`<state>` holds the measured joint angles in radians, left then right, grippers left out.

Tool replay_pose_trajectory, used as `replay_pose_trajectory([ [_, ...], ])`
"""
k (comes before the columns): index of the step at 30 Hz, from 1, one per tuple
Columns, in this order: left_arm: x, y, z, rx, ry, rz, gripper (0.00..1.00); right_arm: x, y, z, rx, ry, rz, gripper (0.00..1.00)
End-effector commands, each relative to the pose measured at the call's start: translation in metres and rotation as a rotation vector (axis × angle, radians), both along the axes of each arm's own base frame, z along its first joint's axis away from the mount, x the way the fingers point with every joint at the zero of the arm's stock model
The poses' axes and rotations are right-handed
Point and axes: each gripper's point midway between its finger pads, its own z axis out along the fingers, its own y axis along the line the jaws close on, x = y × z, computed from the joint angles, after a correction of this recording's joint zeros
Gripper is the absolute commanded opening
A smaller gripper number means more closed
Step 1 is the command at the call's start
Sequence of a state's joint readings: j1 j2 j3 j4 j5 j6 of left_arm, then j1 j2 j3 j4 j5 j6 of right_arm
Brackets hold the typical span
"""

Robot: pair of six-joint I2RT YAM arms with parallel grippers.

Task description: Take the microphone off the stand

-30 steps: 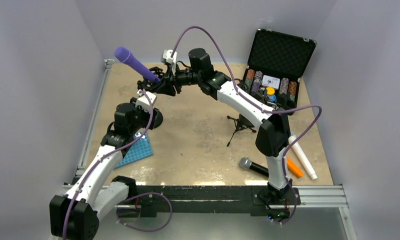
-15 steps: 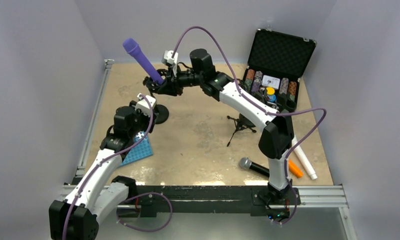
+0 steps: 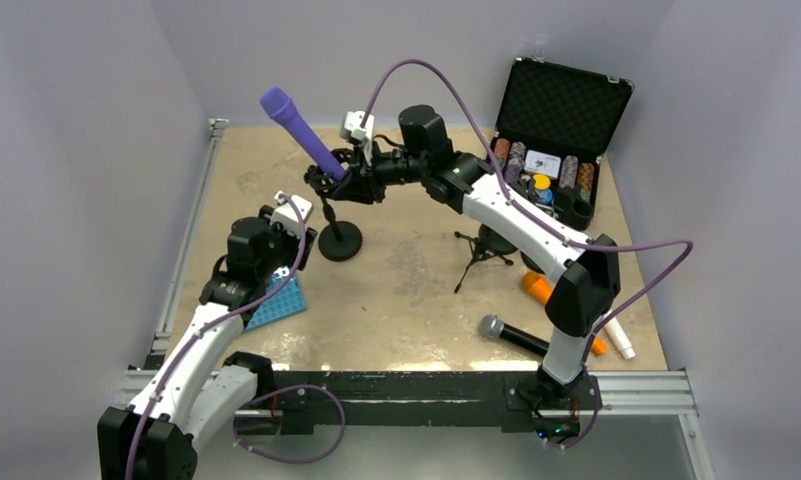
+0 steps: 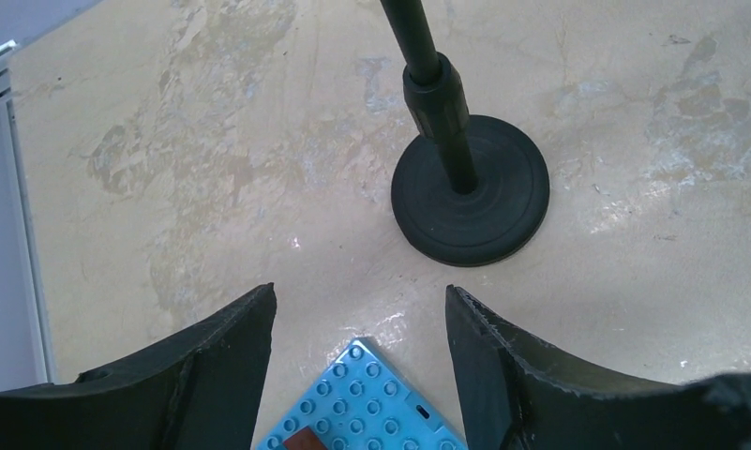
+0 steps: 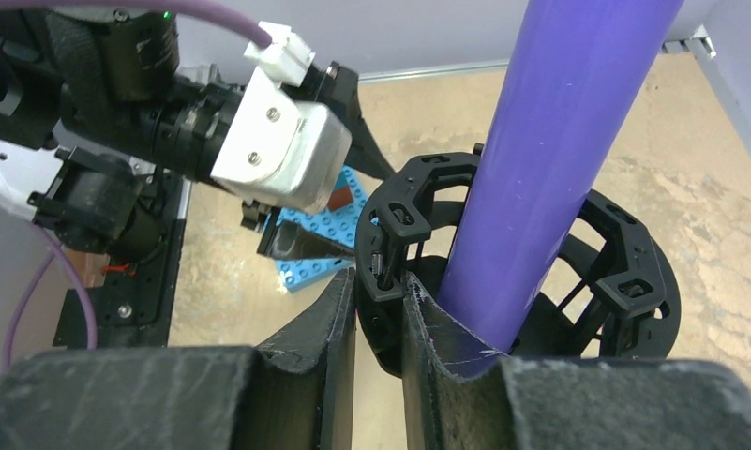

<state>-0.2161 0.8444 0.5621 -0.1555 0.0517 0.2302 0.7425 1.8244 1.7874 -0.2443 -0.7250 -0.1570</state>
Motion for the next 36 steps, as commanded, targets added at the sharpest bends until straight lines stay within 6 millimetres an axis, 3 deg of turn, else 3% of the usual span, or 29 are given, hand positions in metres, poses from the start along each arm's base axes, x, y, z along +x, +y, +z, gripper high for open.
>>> replay_pose_trajectory([
  [1, -0.003, -0.010, 0.007, -0.027, -0.021, -0.065, 0.71, -0.015, -0.015, 0.050, 0.091, -0.149, 0.011, 0.00],
  [14, -0.034, -0.062, 0.009, -0.170, 0.067, -0.349, 0.75, -0.047, -0.057, 0.048, 0.069, -0.155, -0.030, 0.00],
  [36, -0.049, -0.088, 0.020, -0.237, 0.132, -0.512, 0.75, -0.107, -0.127, 0.018, 0.022, -0.126, -0.087, 0.00],
])
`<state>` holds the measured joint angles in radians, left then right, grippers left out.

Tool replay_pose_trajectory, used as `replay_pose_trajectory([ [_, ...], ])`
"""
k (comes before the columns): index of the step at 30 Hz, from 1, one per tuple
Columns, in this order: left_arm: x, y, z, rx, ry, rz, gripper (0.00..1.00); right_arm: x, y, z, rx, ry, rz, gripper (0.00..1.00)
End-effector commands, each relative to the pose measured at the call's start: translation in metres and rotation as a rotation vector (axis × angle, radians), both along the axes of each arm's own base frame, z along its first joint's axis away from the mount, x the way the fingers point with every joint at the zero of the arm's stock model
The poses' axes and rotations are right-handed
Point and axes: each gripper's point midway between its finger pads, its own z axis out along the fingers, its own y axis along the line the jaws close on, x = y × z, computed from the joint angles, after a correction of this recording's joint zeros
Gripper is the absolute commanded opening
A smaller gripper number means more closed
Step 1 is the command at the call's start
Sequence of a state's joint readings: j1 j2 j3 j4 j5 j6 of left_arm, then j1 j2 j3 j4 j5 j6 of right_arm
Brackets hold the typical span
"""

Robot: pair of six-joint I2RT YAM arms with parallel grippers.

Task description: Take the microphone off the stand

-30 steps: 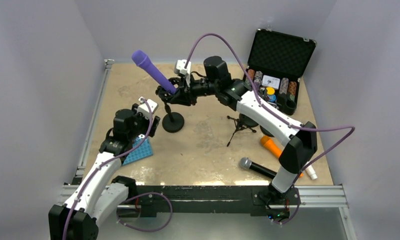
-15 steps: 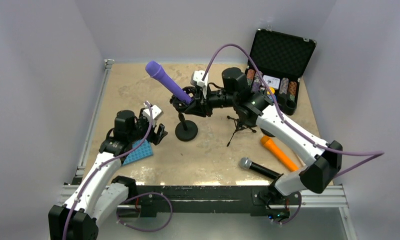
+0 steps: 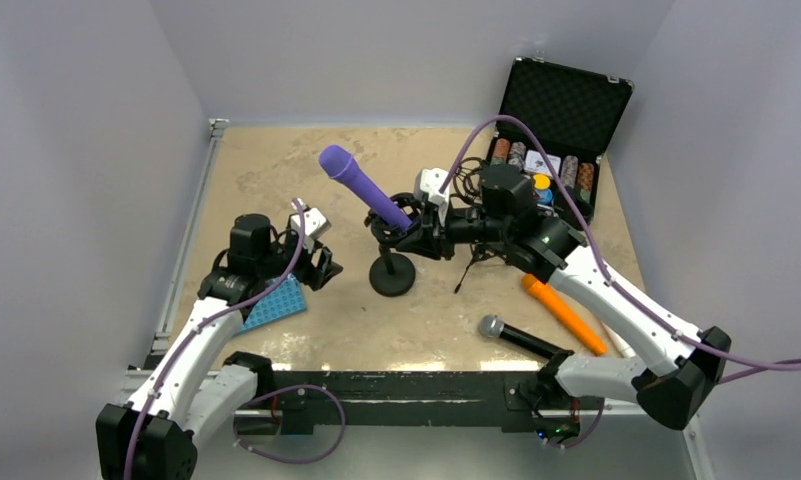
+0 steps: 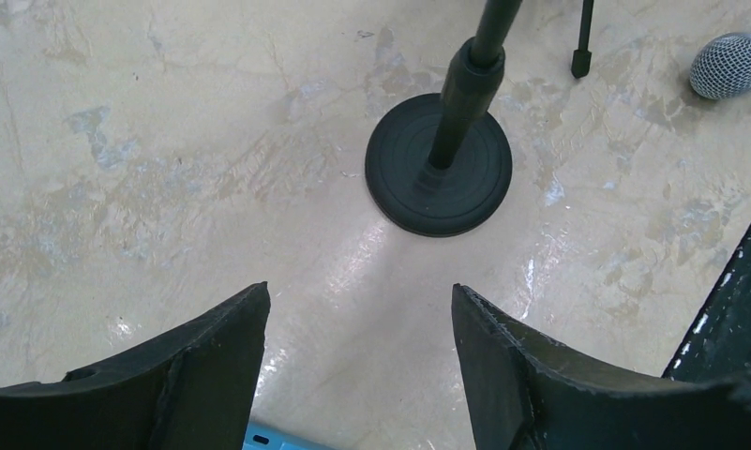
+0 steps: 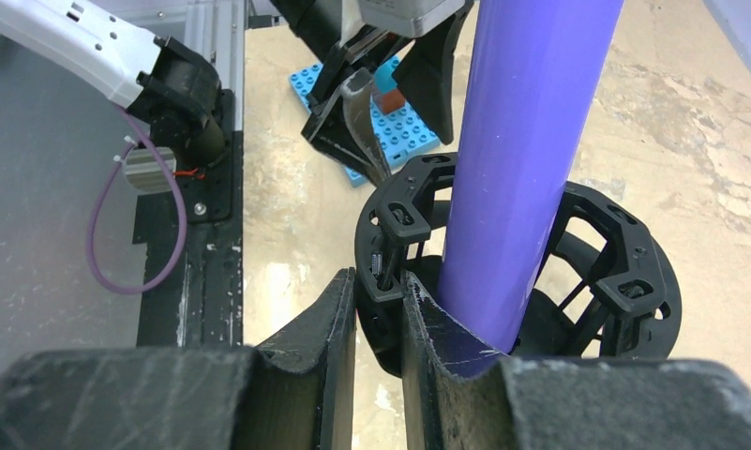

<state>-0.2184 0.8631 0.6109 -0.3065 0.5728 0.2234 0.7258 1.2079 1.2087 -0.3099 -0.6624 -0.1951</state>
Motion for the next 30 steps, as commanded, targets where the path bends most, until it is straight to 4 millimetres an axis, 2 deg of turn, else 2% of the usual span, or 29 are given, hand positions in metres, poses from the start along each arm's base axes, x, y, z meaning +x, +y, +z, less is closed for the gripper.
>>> replay_pose_trajectory([
  [1, 0.003, -0.010, 0.022, -0.028, -0.040, -0.051, 0.74, -0.004, -0.012, 0.024, 0.054, -0.099, -0.021, 0.00],
  [17, 0.007, -0.011, 0.022, -0.025, -0.024, -0.050, 0.72, -0.012, -0.042, 0.004, 0.008, -0.083, -0.081, 0.00],
  [30, 0.006, -0.014, 0.023, -0.030, -0.030, -0.071, 0.71, -0.017, -0.054, -0.006, -0.025, -0.062, -0.091, 0.00],
])
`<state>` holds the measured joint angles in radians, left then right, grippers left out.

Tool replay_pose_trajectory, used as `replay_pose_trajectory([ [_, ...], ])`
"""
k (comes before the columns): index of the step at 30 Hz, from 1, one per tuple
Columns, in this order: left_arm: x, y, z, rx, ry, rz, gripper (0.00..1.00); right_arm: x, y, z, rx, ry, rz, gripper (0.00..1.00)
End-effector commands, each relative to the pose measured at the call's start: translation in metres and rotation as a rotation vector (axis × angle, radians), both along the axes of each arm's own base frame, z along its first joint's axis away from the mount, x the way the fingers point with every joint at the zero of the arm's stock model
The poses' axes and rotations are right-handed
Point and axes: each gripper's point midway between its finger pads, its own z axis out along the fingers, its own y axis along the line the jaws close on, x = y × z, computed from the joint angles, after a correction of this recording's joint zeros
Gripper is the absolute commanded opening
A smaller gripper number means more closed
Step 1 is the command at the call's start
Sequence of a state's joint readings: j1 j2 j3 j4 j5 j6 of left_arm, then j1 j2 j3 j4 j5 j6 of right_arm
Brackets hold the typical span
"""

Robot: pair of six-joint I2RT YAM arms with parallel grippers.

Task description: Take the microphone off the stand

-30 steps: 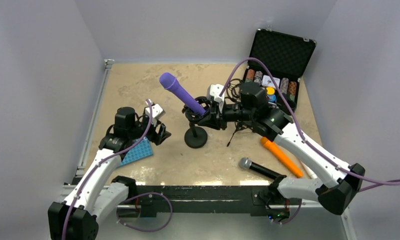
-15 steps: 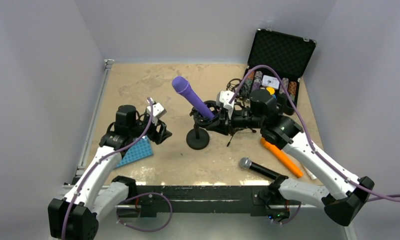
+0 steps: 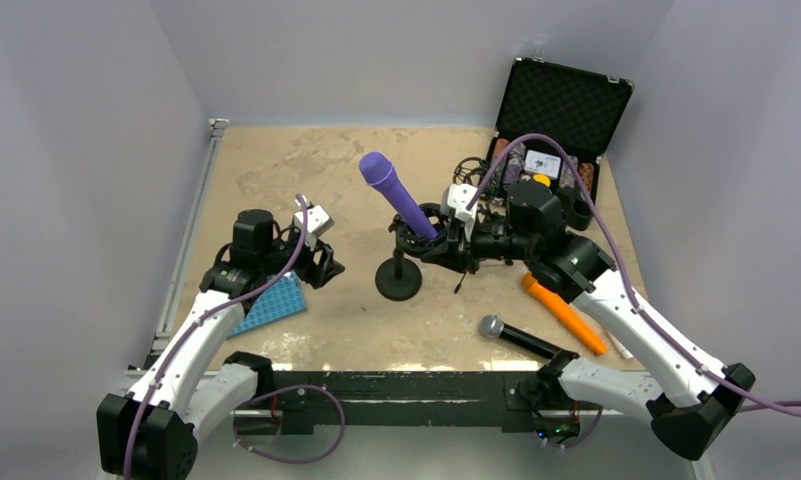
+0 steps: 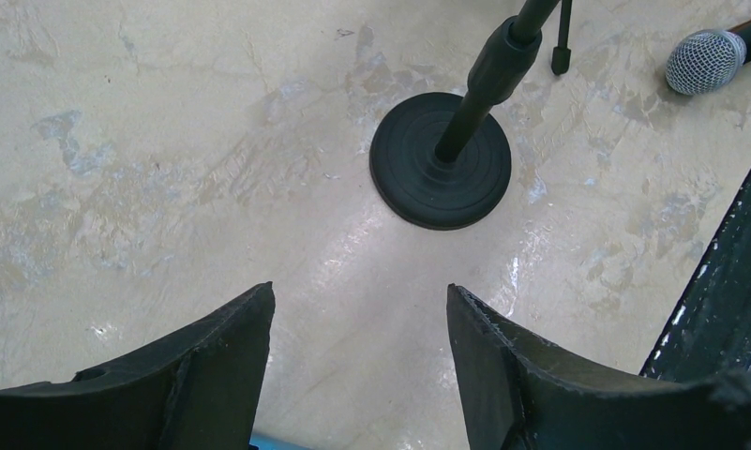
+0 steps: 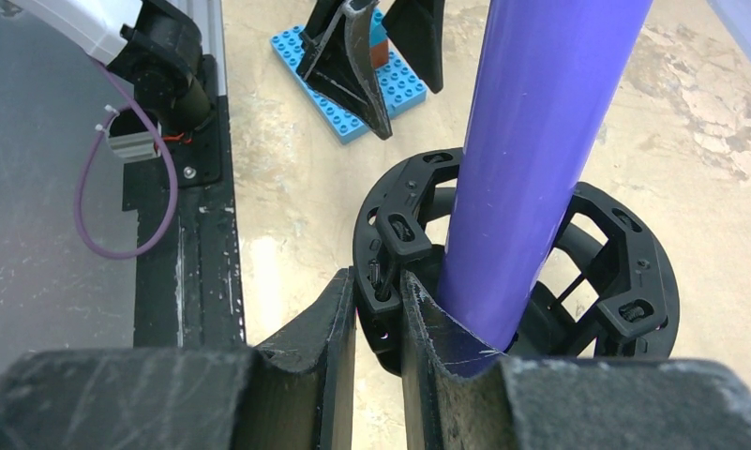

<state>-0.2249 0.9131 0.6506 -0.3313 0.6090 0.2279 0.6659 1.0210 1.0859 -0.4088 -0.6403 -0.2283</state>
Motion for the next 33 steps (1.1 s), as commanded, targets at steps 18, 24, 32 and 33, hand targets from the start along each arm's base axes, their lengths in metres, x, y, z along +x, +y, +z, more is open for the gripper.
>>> replay_pose_trajectory([
  [18, 0.003, -0.013, 0.025, -0.049, -0.070, -0.067, 0.71, 0.006, -0.008, 0.012, -0.003, -0.066, -0.026, 0.21],
  [24, -0.001, -0.015, 0.024, -0.047, -0.075, -0.089, 0.71, 0.008, -0.014, 0.016, -0.030, -0.061, -0.058, 0.50],
  [32, 0.002, -0.018, 0.024, -0.069, -0.074, -0.090, 0.71, 0.012, -0.018, 0.021, -0.042, -0.069, -0.089, 0.67],
  [33, 0.002, -0.018, 0.024, -0.070, -0.075, -0.090, 0.71, 0.013, -0.018, 0.022, -0.041, -0.071, -0.092, 0.67],
])
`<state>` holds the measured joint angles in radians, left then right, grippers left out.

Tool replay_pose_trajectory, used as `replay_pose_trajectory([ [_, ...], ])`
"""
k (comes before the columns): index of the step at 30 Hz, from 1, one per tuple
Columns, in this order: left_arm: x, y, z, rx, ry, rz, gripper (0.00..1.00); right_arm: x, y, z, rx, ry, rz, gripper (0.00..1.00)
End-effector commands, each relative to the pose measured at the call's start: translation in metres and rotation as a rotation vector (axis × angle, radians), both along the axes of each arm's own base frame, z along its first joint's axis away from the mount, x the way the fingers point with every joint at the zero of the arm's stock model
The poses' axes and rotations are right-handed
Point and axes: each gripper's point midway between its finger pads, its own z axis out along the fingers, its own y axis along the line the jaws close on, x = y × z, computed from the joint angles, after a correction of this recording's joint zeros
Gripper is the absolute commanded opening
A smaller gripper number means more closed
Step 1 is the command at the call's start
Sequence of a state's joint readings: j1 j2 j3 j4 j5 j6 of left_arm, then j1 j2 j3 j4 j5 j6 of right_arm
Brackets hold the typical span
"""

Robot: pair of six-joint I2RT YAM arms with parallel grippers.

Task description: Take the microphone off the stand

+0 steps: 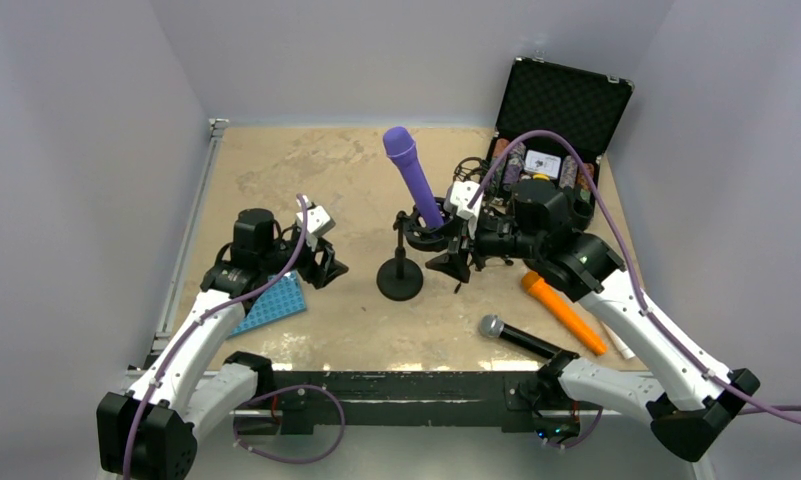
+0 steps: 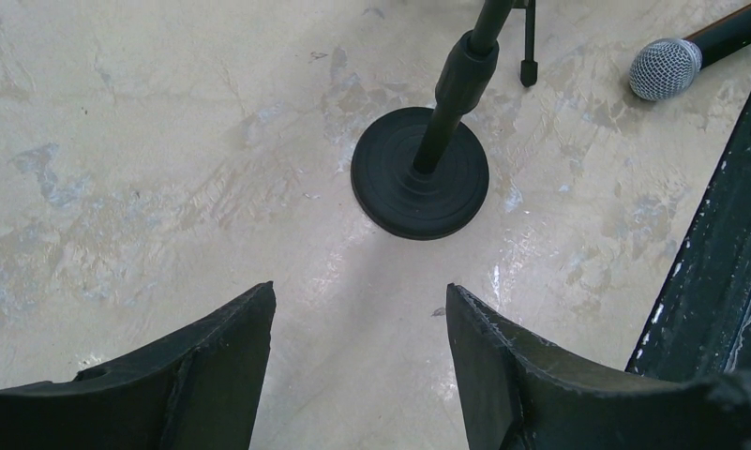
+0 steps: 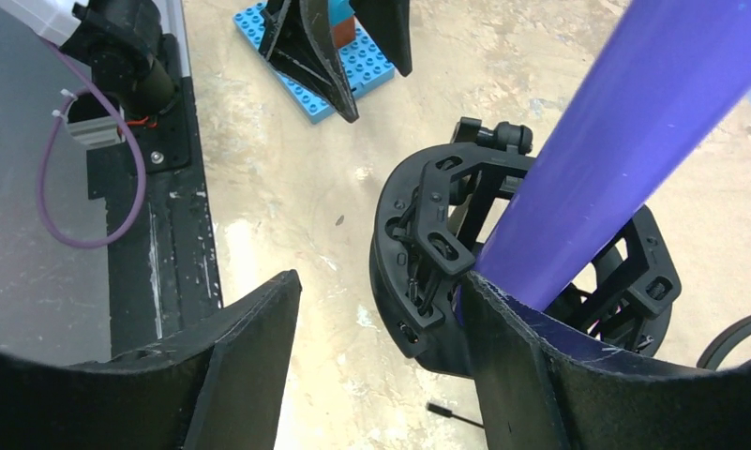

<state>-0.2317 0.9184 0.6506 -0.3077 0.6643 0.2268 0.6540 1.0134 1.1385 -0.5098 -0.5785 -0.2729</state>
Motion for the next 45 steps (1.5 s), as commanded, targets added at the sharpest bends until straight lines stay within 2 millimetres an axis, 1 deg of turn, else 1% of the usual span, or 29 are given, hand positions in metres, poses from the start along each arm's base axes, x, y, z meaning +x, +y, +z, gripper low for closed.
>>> replay_pose_trajectory([
  [1, 0.005, -0.009, 0.019, -0.037, -0.065, -0.037, 0.71, 0.007, -0.003, 0.020, 0.012, -0.049, -0.035, 0.67],
  [10, 0.002, -0.010, 0.018, -0.043, -0.061, -0.052, 0.71, 0.010, -0.002, 0.025, 0.015, -0.060, -0.036, 0.67],
  [15, -0.010, -0.018, 0.019, -0.059, -0.056, -0.122, 0.71, 0.007, -0.006, 0.029, 0.007, -0.063, -0.039, 0.66],
  [17, -0.012, -0.019, 0.019, -0.058, -0.055, -0.134, 0.71, 0.005, -0.008, 0.031, 0.004, -0.067, -0.040, 0.66],
  [23, -0.008, -0.021, 0.021, -0.066, -0.057, -0.131, 0.70, 0.007, -0.014, 0.034, -0.014, -0.078, -0.070, 0.67],
  [29, -0.001, -0.022, 0.024, -0.072, -0.063, -0.114, 0.70, 0.013, -0.017, 0.039, -0.014, -0.088, -0.098, 0.68],
  [32, -0.003, -0.022, 0.024, -0.072, -0.060, -0.119, 0.70, 0.014, -0.017, 0.043, -0.009, -0.095, -0.101, 0.68],
  [40, -0.005, -0.020, 0.017, -0.068, -0.033, -0.096, 0.69, 0.016, -0.018, 0.064, 0.019, -0.129, -0.117, 0.69],
  [44, -0.001, -0.016, 0.014, -0.057, -0.022, -0.058, 0.69, 0.022, -0.022, 0.075, 0.031, -0.130, -0.164, 0.72],
  [45, 0.002, -0.015, 0.014, -0.054, -0.020, -0.042, 0.69, 0.024, -0.023, 0.078, 0.032, -0.132, -0.181, 0.75],
])
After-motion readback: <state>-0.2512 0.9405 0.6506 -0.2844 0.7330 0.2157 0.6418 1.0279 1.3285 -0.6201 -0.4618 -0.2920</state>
